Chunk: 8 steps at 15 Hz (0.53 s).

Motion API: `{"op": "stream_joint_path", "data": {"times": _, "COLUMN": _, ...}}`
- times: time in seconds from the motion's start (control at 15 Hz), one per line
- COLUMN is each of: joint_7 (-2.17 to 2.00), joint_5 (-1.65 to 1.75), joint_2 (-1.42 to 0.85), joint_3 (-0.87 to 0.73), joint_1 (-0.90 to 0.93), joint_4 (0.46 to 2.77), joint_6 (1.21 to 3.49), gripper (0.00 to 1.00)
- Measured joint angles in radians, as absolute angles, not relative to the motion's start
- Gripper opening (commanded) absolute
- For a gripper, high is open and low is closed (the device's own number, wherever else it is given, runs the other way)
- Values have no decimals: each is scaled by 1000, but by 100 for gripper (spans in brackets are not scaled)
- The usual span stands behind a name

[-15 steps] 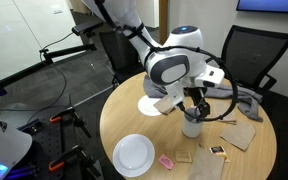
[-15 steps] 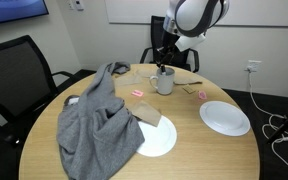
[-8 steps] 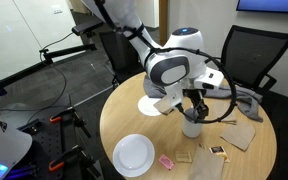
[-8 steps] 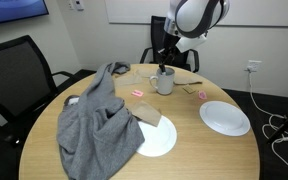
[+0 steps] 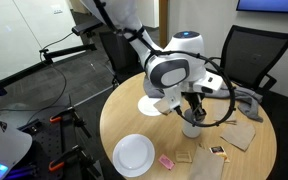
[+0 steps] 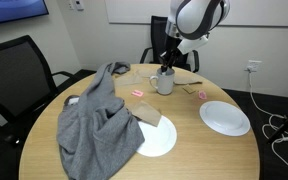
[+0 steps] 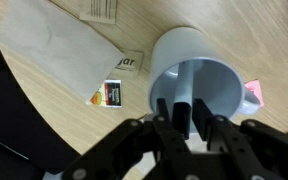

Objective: Pick up the pen from the white cup and put it on the table.

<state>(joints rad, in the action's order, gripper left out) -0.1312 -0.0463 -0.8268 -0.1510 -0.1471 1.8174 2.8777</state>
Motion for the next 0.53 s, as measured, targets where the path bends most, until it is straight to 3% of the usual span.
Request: {"op": "stream_joint_path", "data": {"times": 0.53, "joint_7": -132, "joint_5": -46, "joint_2": -837, "joint_3": -153, "joint_1": -147, "joint_4": 1807, "joint_6": 2877, "gripper": 31}}
